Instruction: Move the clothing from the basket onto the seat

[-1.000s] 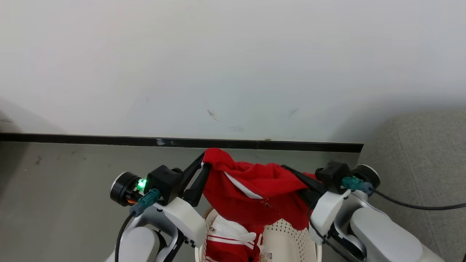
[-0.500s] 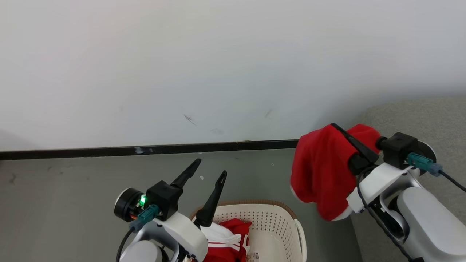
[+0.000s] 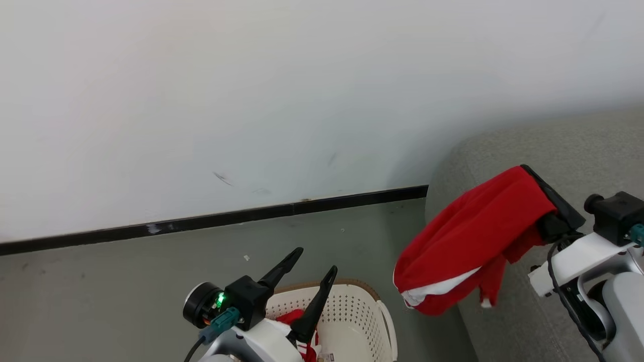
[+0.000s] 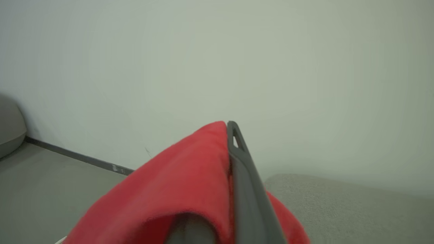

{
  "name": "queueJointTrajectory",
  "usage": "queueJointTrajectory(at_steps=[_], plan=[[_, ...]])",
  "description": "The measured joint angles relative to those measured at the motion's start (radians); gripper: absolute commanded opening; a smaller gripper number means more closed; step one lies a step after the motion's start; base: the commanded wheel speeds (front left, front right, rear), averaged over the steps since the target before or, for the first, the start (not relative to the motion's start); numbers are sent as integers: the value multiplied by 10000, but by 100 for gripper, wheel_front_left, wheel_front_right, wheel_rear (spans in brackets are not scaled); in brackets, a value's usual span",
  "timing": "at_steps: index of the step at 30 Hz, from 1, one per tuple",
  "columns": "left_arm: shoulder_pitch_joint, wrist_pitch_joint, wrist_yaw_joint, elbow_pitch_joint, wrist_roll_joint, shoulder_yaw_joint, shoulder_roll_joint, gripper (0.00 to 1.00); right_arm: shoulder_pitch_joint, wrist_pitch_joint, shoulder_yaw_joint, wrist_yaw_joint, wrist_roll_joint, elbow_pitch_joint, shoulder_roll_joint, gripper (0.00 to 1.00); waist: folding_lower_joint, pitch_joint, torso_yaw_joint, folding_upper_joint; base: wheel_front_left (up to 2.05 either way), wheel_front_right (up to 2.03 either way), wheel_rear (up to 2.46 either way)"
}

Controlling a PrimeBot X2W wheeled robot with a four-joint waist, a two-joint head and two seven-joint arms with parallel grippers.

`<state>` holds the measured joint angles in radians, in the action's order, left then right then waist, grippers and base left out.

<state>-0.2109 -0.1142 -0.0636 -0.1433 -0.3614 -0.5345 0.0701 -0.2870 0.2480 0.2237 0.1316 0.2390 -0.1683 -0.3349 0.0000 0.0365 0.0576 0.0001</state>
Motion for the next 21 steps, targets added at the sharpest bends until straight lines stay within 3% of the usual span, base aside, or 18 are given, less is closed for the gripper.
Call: queueJointTrajectory(at_steps=[21], plan=[[164,-535,-105,-268,-186,-504,-90,100,1607,-100,-826,0,-627,1365,94,0,0,74,1787,0,0,0,0]])
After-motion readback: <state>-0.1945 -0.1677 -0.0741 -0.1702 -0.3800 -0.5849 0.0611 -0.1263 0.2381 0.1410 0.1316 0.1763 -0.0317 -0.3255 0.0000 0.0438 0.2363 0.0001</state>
